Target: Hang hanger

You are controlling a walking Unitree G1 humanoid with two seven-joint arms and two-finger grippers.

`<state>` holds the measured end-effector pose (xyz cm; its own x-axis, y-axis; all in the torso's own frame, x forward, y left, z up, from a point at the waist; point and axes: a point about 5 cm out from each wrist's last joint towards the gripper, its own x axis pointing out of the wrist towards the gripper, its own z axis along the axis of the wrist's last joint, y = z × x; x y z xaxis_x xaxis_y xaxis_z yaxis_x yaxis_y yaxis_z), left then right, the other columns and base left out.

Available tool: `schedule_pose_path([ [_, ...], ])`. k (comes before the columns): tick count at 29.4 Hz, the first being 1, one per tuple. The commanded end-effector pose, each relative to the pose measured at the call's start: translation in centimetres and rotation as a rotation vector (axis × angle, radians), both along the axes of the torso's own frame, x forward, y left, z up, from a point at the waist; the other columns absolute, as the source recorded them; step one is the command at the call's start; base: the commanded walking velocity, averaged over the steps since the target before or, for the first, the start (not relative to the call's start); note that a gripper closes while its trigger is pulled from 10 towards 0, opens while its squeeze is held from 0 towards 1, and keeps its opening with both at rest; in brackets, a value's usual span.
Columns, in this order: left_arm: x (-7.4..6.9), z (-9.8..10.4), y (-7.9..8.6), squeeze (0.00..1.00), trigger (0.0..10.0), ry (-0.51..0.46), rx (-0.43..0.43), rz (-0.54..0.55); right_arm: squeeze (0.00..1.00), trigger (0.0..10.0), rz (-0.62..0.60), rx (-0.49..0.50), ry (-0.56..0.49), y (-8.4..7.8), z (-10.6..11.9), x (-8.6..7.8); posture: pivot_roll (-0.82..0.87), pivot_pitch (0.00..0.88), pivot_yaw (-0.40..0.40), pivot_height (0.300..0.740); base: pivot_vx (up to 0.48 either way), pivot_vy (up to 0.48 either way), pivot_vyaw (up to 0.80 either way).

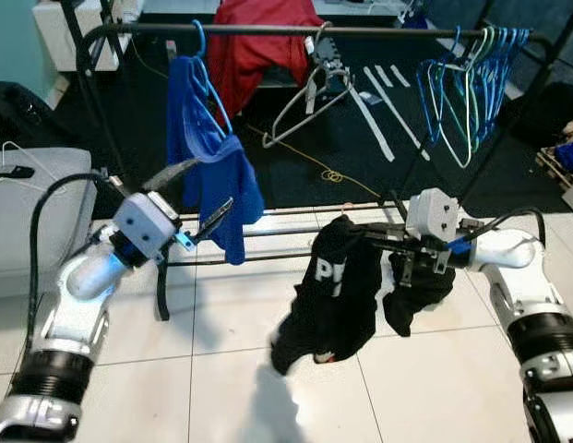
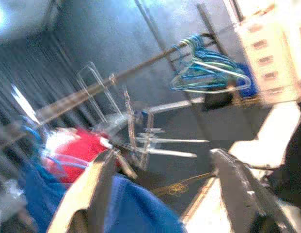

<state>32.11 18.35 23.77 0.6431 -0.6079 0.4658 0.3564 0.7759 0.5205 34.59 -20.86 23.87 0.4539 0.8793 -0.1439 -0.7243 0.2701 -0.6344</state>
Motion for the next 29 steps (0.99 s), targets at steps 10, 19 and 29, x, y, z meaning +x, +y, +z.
schedule_pose_path([
  [10,1.4,-7.6,-1.1,0.00,10.0,0.675,-0.320,0.097,0.00,0.0,0.110,-0.170,-0.038,0.8,-0.3,-0.3,-0.11,0.217,-0.079,0.740,0.000,0.000,0.00],
  [19,0.4,-7.5,-4.4,0.00,10.0,0.799,-0.331,0.114,0.00,0.0,0.041,-0.138,-0.134,2.1,0.6,0.5,-0.10,0.220,-0.089,0.740,0.000,0.000,0.00],
  [29,-0.6,-3.5,-6.6,1.00,10.0,0.649,-0.403,-0.109,0.00,0.0,0.075,-0.122,-0.136,3.6,0.6,1.1,-0.11,0.235,-0.092,0.740,0.000,0.000,0.00],
])
